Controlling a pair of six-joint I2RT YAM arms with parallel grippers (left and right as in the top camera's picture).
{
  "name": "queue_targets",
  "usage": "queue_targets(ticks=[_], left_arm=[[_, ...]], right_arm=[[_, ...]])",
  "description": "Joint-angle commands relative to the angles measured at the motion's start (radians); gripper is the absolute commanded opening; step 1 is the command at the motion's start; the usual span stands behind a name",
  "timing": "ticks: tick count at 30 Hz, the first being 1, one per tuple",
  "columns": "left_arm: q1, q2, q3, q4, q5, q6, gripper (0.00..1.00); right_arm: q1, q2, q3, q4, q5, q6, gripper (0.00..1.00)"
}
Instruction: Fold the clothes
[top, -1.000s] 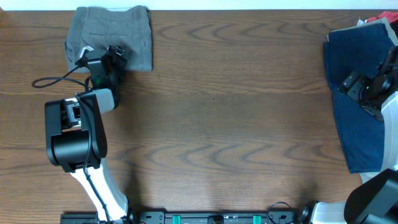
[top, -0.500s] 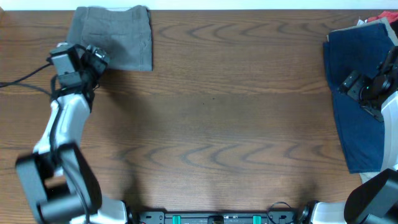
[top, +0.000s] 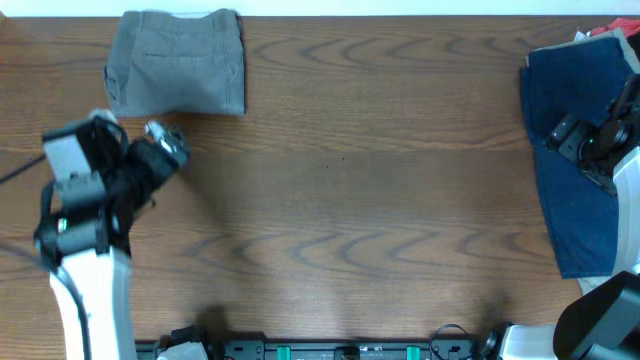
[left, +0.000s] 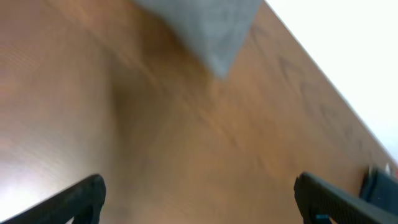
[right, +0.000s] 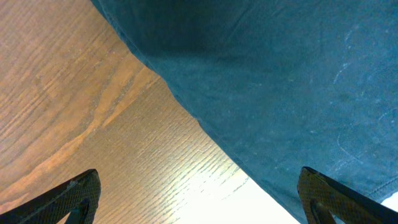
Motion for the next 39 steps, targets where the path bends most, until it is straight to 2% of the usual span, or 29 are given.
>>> queue_targets(ticks=[1,8,11,16,34,37,39], left_arm=[[-0.02,-0.126,-0.013,-0.091,0.031,0.101,0.98],[-0.041,-0.34,-0.043,-0.365,0.031,0.113,0.98],[-0.041,-0.38,-0.043,-0.475,0.031,0.113,0.98],[-0.041,-0.392,-0.043,-0.562,0.031,0.113,0.98],[-0.05,-0.416,-0.046,-0.56,0.023,0.113,0.98],[-0.098,-0.473,-0.072,-0.489,0.022,0.113,0.98],[-0.153,-0.535,-0.126,-0.37,0.012,0.113,0.98]], right_arm=[[-0.011,0.0,0.011,-0.001,0.006,-0.001,0.99],[-0.011,0.0,0.011,-0.001,0.006,-0.001,0.99],[-0.011,0.0,0.011,-0.001,0.006,-0.001,0.99],[-0.011,0.0,0.011,-0.001,0.006,-0.001,0.99],[-0.011,0.0,0.011,-0.001,0.006,-0.001,0.99],[-0.011,0.0,0.011,-0.001,0.006,-0.001,0.99],[-0.011,0.0,0.011,-0.001,0.006,-0.001,0.99]])
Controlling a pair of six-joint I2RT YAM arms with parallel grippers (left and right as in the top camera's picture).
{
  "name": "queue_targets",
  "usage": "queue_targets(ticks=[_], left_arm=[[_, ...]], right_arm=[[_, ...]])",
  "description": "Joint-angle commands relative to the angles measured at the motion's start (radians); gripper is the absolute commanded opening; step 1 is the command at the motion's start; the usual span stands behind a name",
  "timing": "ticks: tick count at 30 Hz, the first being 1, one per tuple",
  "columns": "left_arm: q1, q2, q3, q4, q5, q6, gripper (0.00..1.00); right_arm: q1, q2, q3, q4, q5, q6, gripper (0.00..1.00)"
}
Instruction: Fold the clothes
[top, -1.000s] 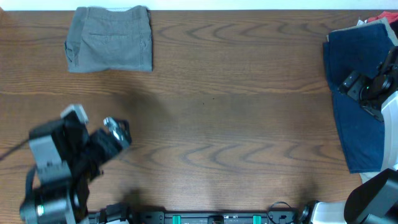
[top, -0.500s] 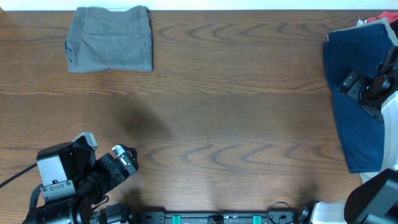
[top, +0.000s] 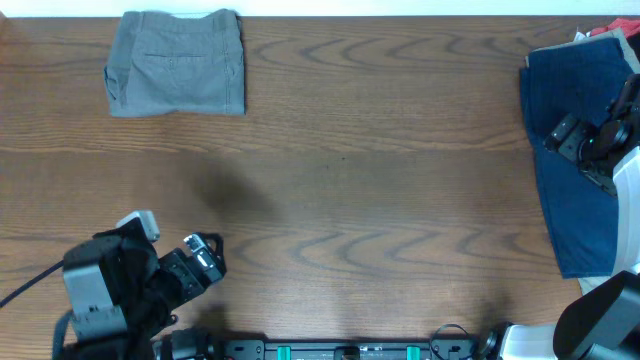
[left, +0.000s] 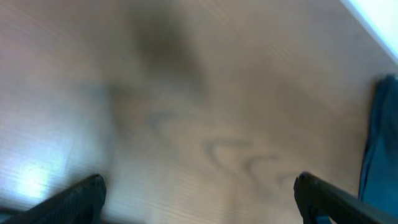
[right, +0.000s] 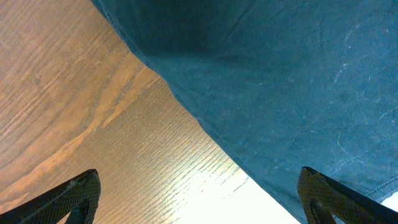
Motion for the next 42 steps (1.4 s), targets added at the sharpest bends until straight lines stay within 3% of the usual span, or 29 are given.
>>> queue_targets(ticks=[1,6,13,23,37,42], left_arm=[[-0.079,-0.097,-0.084,0.136,-0.02,0.014,0.98],[-0.168,-0.278,-0.313,0.459,-0.125,0.013,0.98],[-0.174,-0.445,-0.566,0.734,-0.155,0.013,0.98],[-0.142,-0.534,-0.779,0.898,-0.155,0.019,0.98],[-0.113,-0.586,-0.983,1.218,-0.163,0.187,0.98],[-0.109,-0.586,-0.995,1.19,-0.212,0.21,0.98]], right_arm=[[-0.011,0.0,0.011,-0.001,0.006,-0.001,0.99],[-0.011,0.0,0.011,-0.001,0.006,-0.001,0.99],[-0.011,0.0,0.011,-0.001,0.006,-0.001,0.99],[-0.011,0.0,0.011,-0.001,0.006,-0.001,0.99],[-0.011,0.0,0.011,-0.001,0.006,-0.001,0.99],[-0.011,0.0,0.011,-0.001,0.006,-0.001,0.99]])
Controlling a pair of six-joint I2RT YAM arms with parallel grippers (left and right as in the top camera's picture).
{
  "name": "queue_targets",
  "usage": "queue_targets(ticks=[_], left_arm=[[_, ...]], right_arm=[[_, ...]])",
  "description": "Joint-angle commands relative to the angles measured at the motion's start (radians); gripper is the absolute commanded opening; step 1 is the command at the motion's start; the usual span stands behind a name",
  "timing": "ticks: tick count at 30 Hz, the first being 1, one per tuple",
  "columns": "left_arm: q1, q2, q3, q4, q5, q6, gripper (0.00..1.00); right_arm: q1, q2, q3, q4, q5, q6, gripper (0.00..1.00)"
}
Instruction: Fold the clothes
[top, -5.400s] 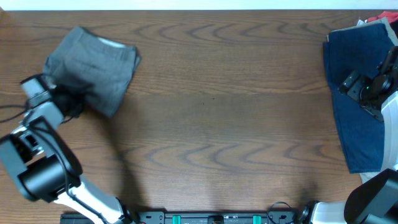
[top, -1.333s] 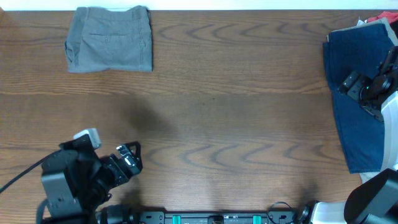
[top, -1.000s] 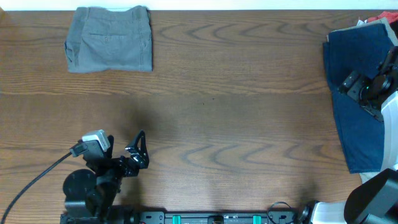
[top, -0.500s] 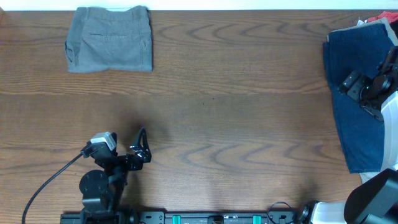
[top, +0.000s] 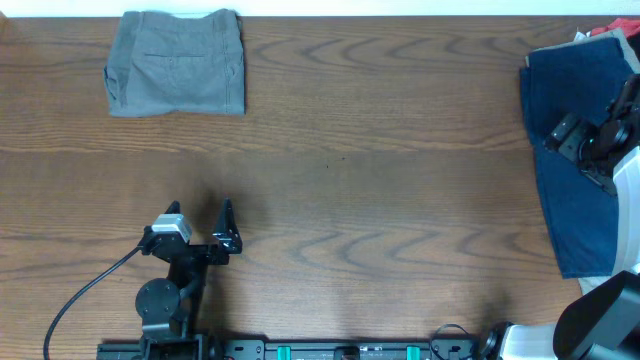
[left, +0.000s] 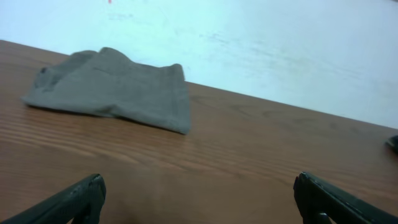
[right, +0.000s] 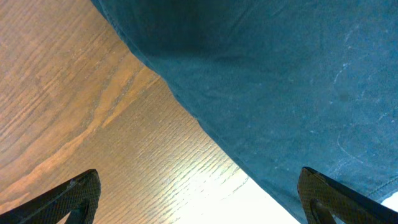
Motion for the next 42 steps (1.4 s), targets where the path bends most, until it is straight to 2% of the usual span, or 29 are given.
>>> queue_targets(ticks=[1,42], left_arm=[[0.012,-0.009,-0.019,-0.026,-0.055,0.064,0.98],[0.023,-0.006,-0.018,-0.045,-0.081,0.076,0.98]], right_arm=[[-0.011,0.0,0.011,0.0,0.006,-0.001,0.99],[-0.011,0.0,0.011,0.0,0.006,-0.001,0.99]])
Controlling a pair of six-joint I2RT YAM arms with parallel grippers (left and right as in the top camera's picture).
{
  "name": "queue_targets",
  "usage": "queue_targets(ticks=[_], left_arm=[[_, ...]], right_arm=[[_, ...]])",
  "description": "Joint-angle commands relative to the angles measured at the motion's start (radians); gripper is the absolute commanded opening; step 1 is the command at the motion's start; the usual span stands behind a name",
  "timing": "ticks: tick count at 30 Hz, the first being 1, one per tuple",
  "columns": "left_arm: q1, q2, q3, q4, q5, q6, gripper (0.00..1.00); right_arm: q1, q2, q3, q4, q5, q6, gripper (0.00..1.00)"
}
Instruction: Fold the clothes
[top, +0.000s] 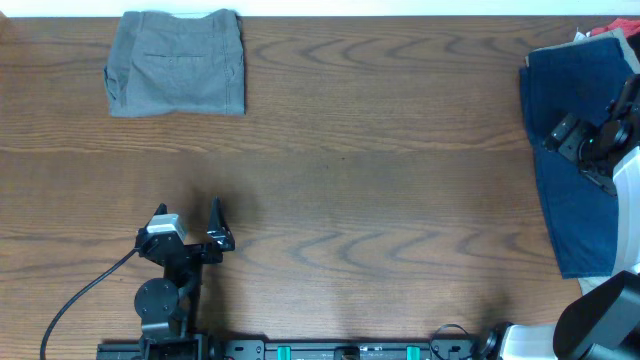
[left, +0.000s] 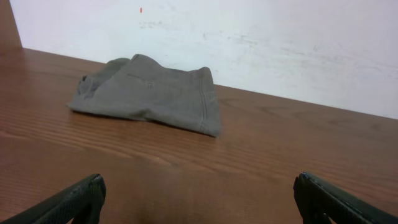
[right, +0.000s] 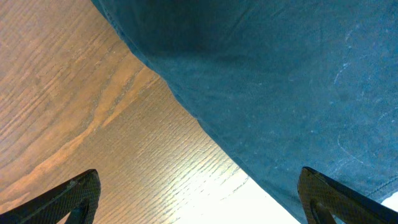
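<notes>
Grey shorts (top: 176, 63) lie folded at the table's far left corner, and the left wrist view shows them (left: 152, 93) far ahead by the white wall. A dark blue garment (top: 568, 160) lies spread at the right edge. My left gripper (top: 190, 228) sits low near the front edge, open and empty, its fingertips (left: 78, 200) wide apart over bare wood. My right gripper (top: 588, 142) hovers over the blue garment (right: 280, 74), open, with one fingertip (right: 336, 200) above the cloth and the other above wood.
The brown wooden table (top: 380, 200) spans the whole view. A bit of red cloth (top: 608, 31) shows behind the blue garment at the far right corner. A black cable (top: 75, 300) trails from the left arm toward the front left.
My left gripper has shifted slightly to the left at the front edge, so the grey shorts sit more to the right in its wrist view. The right arm has not moved.
My left gripper was open just in front of the folded grey shorts. It then stood near the front left corner, then low at the front edge facing the far wall, where it stays. The right gripper stayed open over the blue garment throughout.
</notes>
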Motion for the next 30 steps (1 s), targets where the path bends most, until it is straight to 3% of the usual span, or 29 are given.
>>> queue_targets(ticks=[1,12,22,30], left_arm=[[0.005,-0.006,-0.019,-0.031,-0.005,0.01,0.98],[0.005,-0.006,-0.019,-0.031,-0.005,0.01,0.98],[0.005,-0.006,-0.019,-0.031,-0.005,0.01,0.98],[0.005,-0.006,-0.019,-0.031,-0.005,0.01,0.98]], right_arm=[[-0.011,0.0,0.01,-0.001,0.007,-0.001,0.99],[-0.009,-0.066,0.01,-0.001,0.006,-0.001,0.99],[0.023,-0.353,0.01,-0.001,0.007,-0.001,0.99],[0.144,-0.577,0.01,-0.001,0.006,-0.001,0.99]])
